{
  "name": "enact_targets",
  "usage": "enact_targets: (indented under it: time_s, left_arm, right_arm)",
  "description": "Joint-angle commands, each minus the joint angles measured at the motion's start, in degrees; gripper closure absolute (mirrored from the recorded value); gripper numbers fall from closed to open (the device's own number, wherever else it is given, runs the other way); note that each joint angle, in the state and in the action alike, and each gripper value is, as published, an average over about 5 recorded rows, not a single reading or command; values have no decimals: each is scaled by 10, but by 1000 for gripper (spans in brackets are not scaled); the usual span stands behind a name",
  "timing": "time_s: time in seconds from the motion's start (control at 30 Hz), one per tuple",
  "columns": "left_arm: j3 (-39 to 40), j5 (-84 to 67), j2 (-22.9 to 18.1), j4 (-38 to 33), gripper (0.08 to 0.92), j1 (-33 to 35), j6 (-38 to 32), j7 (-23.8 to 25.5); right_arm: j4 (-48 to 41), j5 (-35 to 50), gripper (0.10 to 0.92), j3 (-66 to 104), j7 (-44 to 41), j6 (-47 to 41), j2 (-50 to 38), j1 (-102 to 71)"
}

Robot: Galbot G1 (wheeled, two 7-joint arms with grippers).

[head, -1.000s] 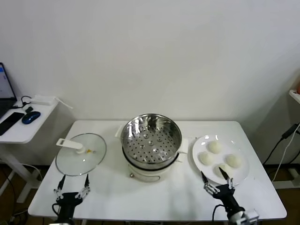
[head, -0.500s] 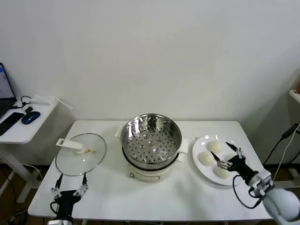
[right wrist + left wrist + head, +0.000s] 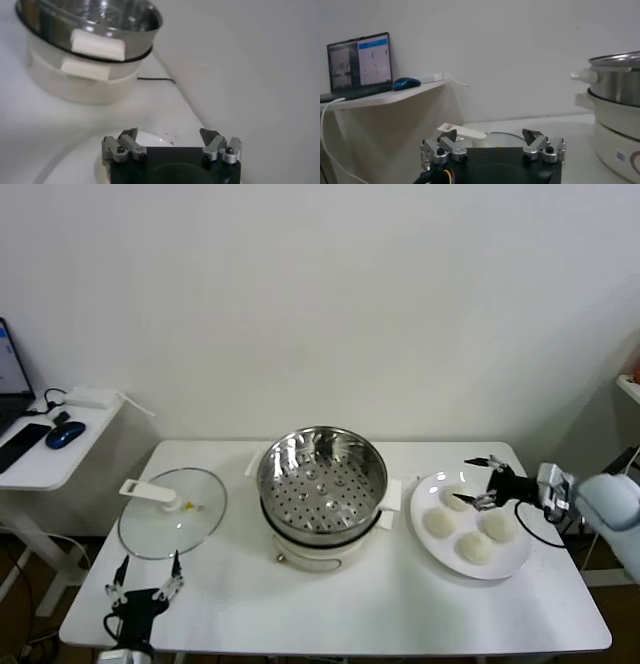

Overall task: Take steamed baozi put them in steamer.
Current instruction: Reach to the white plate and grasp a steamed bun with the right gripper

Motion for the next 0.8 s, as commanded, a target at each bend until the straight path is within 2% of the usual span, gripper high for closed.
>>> enact_targets:
  time_s: [0.03, 0.13, 0.23, 0.4, 0.8]
  left_arm:
    - [-1, -2, 3, -2, 177, -1, 5, -5]
    - [-1, -2, 8, -5, 177, -1, 8, 2]
    - [4, -1, 25, -5, 177, 2, 12, 23]
    - [14, 2, 47, 8, 177, -5, 15, 42]
    - [10, 3, 50, 13, 177, -12, 13, 44]
  right_arm:
    - [-124, -118, 203, -341, -142, 39, 14, 330]
    - [-158, -200, 203, -353, -144, 70, 44, 342]
    - [-180, -238, 203, -353, -144, 77, 74, 341]
    - [-211, -256, 203, -356, -144, 75, 121, 336]
    - [-294, -284, 203, -294, -129, 71, 210, 273]
